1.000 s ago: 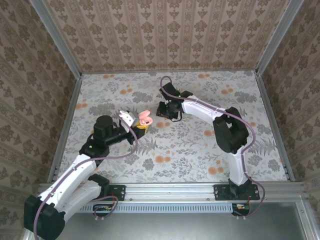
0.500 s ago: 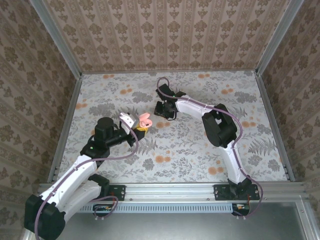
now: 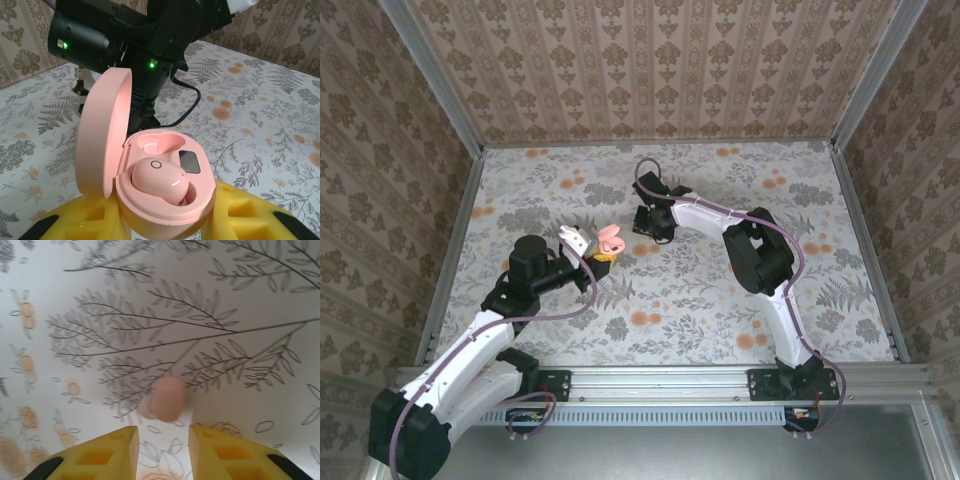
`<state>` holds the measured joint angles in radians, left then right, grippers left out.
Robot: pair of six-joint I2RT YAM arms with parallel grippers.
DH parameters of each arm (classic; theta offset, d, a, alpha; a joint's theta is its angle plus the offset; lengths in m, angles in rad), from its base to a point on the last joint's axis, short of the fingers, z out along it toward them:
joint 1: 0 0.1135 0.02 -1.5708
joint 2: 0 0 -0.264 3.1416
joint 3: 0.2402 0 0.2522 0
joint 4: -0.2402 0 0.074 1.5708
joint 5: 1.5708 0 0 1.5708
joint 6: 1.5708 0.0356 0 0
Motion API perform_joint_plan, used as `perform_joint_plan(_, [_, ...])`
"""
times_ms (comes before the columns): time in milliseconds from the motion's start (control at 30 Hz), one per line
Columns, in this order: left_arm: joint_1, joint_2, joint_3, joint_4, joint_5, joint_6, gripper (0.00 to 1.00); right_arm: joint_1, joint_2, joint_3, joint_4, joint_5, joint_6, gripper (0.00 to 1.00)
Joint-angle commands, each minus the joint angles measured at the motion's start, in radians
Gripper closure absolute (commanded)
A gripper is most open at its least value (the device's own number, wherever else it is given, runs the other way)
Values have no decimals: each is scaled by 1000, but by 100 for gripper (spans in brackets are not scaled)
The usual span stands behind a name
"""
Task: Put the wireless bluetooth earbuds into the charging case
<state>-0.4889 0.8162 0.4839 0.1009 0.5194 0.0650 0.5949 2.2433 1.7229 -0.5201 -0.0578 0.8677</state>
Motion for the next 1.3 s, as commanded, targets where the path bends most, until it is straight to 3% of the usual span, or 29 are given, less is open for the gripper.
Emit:
perform_joint_plan(0, [6,-9,-5,27,14,7,84,-9,-23,-12,-25,25,12,65])
perform_joint_plan(1267, [6,-36,-10,14,13,5,84,-30,113,155,-47,22,-61,66])
